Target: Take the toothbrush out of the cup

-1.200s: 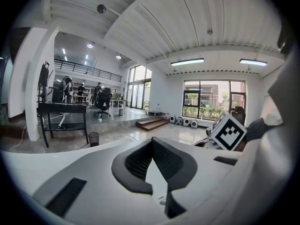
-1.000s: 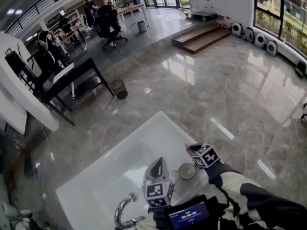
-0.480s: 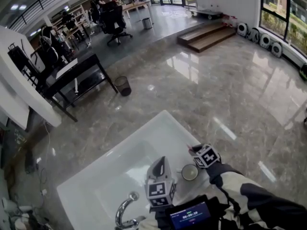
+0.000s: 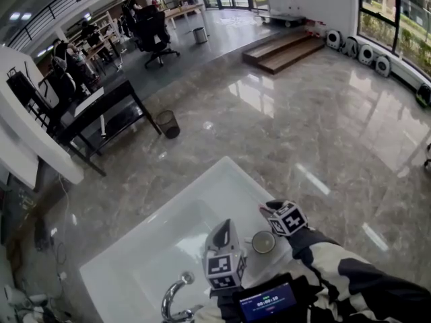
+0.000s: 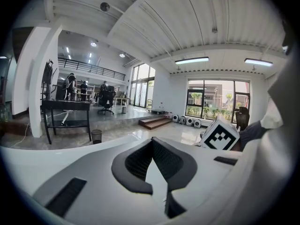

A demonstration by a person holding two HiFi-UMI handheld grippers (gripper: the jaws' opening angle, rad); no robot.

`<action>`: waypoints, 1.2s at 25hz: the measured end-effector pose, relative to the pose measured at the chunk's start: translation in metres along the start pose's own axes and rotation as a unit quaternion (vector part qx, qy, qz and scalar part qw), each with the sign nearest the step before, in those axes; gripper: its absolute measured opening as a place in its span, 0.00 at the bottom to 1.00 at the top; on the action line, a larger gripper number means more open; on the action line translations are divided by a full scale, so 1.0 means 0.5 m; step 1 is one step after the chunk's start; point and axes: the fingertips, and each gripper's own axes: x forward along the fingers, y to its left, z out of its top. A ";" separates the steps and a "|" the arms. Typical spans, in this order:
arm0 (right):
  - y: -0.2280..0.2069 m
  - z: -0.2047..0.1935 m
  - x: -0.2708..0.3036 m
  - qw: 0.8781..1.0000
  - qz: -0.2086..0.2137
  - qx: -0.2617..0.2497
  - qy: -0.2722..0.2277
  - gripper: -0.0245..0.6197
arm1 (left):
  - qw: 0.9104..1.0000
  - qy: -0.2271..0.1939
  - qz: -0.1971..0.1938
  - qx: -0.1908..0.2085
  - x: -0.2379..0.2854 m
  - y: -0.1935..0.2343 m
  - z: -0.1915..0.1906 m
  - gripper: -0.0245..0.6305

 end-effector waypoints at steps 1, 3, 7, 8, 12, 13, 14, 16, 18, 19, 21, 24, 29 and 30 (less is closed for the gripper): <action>0.004 0.020 -0.012 1.000 0.000 -0.001 -0.018 0.20 | 1.000 0.001 0.000 0.000 0.005 0.002 0.000 0.04; 0.018 0.067 -0.044 0.998 -0.001 -0.012 -0.059 0.12 | 1.000 0.003 0.002 -0.001 0.015 0.011 -0.002 0.04; 0.048 0.129 -0.111 0.991 -0.007 -0.038 -0.125 0.04 | 1.000 -0.003 0.000 -0.003 0.028 0.022 0.007 0.04; 0.051 0.139 -0.128 0.989 -0.010 -0.042 -0.138 0.04 | 1.000 -0.006 -0.002 -0.002 0.032 0.022 0.012 0.04; 0.064 0.186 -0.204 0.979 -0.026 -0.050 -0.195 0.04 | 1.000 -0.024 -0.010 0.008 0.041 0.025 0.050 0.04; 0.065 0.192 -0.218 0.977 -0.032 -0.052 -0.205 0.04 | 0.999 -0.030 -0.011 0.011 0.042 0.025 0.060 0.04; 0.064 0.194 -0.227 0.975 -0.038 -0.052 -0.211 0.04 | 0.999 -0.036 -0.012 0.013 0.042 0.023 0.068 0.04; 0.060 0.187 -0.233 0.974 -0.048 -0.049 -0.215 0.04 | 0.999 -0.042 -0.012 0.017 0.040 0.017 0.076 0.04; 0.061 0.185 -0.237 0.974 -0.054 -0.044 -0.217 0.04 | 0.999 -0.043 -0.013 0.023 0.037 0.010 0.079 0.04; 0.063 0.186 -0.240 0.973 -0.056 -0.044 -0.218 0.04 | 0.999 -0.043 -0.014 0.024 0.035 0.007 0.079 0.04; 0.070 0.186 -0.243 0.973 -0.060 -0.046 -0.217 0.04 | 0.999 -0.041 -0.015 0.027 0.030 0.007 0.078 0.04; 0.077 0.184 -0.241 0.974 -0.061 -0.044 -0.215 0.04 | 0.998 -0.043 -0.019 0.031 0.026 0.006 0.081 0.04; 0.079 0.174 -0.246 0.975 -0.063 -0.041 -0.211 0.04 | 0.998 -0.043 -0.026 0.034 0.023 -0.002 0.072 0.04; 0.078 0.172 -0.248 0.975 -0.064 -0.041 -0.210 0.04 | 0.998 -0.042 -0.027 0.034 0.023 -0.003 0.071 0.04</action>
